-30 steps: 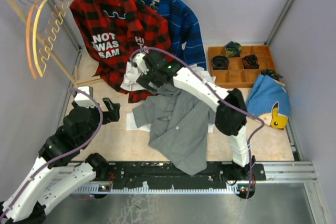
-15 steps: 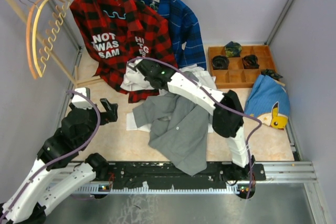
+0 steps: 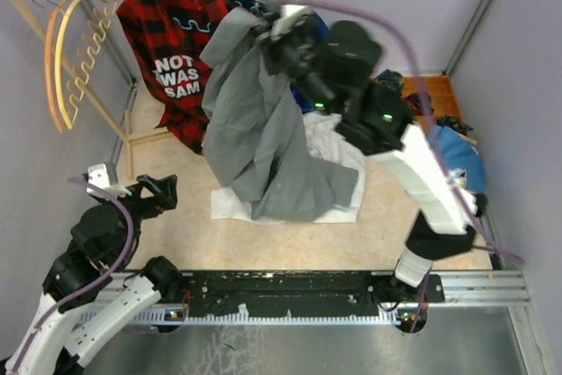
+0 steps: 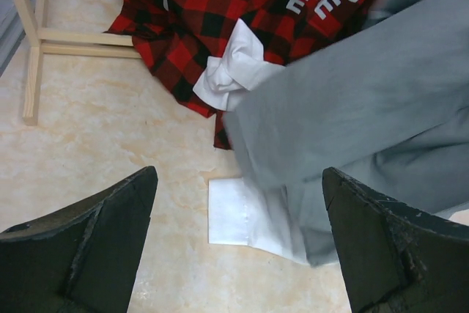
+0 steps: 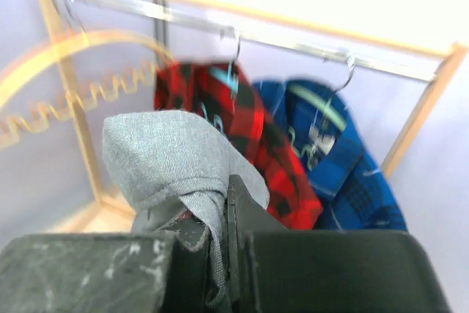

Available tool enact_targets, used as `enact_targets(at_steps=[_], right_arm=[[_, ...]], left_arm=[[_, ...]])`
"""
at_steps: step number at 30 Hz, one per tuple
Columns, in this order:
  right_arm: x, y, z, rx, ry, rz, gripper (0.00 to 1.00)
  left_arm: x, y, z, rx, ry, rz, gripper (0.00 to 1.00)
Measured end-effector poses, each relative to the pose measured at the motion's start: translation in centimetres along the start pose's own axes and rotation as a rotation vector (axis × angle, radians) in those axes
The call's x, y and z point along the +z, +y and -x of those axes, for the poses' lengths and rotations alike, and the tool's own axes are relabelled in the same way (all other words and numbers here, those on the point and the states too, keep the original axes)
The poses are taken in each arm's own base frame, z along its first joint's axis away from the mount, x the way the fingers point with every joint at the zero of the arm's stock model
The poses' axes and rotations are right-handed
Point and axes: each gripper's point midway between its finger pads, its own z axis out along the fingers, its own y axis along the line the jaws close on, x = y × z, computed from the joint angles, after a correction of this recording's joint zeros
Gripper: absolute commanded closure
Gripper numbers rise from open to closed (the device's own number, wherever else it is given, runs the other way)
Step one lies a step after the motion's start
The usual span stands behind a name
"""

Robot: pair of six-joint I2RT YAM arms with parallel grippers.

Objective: Place the shirt on the hanger
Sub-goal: Adjust the shirt at the center of the board.

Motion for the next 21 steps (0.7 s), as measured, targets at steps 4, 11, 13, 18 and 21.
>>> enact_targets(at_steps=[4,11,13,18,21], right_arm=[[-5.7,-3.3,7.9,0.152,-0.237,0.006,1.00],[-12.1,-6.4,8.0,0.252,-0.319,-0.037,0.92],[-12.4,-6.1,2.8,0.245,-0.227,-0.072,0.63],[-12.9,-6.6,-13.5,0.196,0.171,-0.286,0.23],[-15.2,-8.1,-20.4,0.148,0.378,-0.422,0.21]], left_arm=[[-0.5,0.5,0.6,-0.034,-0.034,0.009,0.01],[-0.5,0.8,0.5,-0.036,-0.031,0.021,0.01],[-0.5,0.8,0.5,-0.035,-0.031,0.021,0.01],[-0.3,0.7,0.2,-0.023,-0.020,0.021,0.01],[0.0,0.5,-0.3,-0.005,0.000,0.019,0.01]])
